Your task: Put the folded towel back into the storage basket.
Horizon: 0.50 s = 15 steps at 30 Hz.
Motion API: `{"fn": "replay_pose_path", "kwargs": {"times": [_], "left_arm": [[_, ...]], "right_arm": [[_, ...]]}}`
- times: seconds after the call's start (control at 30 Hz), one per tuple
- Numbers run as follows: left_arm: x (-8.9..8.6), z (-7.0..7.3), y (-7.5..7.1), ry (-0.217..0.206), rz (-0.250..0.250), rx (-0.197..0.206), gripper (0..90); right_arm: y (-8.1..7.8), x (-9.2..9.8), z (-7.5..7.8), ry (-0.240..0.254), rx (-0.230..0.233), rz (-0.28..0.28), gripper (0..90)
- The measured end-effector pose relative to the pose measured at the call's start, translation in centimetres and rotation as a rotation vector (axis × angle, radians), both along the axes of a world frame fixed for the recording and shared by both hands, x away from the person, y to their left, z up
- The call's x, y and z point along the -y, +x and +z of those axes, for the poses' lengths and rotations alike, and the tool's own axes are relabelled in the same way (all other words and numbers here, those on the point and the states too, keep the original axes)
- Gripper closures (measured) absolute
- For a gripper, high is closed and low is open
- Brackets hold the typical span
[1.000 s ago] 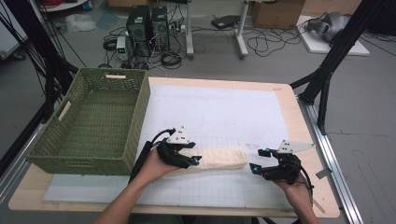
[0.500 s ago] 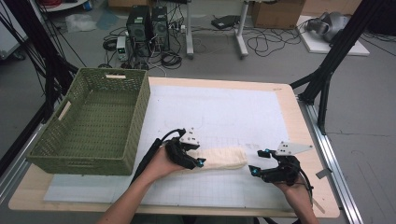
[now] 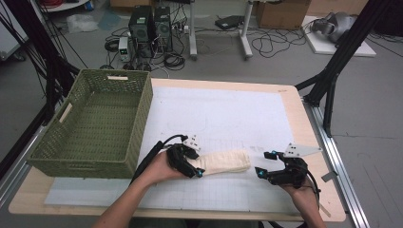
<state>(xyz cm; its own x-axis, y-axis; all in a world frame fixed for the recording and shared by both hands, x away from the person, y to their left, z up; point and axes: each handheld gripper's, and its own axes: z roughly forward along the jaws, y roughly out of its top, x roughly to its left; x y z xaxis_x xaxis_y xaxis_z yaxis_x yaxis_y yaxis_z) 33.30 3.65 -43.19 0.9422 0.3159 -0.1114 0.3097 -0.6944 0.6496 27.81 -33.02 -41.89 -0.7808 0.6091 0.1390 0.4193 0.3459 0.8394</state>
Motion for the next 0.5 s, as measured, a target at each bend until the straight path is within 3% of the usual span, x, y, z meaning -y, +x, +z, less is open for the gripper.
{"fn": "replay_pose_path", "kwargs": {"times": [0.13, 0.37, 0.5], "left_arm": [[-0.09, -0.08, 0.06, -0.008, -0.002, -0.008, 32.9], [0.07, -0.32, -0.36, 0.007, -0.013, 0.057, 35.9], [0.20, -0.27, -0.49, 0.018, -0.007, 0.072, 38.3]], "right_arm": [[-0.04, -0.02, 0.03, -0.001, 0.001, -0.001, 24.0], [0.00, 0.01, 0.09, 0.001, 0.003, -0.002, 24.0], [0.02, -0.05, 0.17, 0.001, 0.004, 0.000, 24.0]]}}
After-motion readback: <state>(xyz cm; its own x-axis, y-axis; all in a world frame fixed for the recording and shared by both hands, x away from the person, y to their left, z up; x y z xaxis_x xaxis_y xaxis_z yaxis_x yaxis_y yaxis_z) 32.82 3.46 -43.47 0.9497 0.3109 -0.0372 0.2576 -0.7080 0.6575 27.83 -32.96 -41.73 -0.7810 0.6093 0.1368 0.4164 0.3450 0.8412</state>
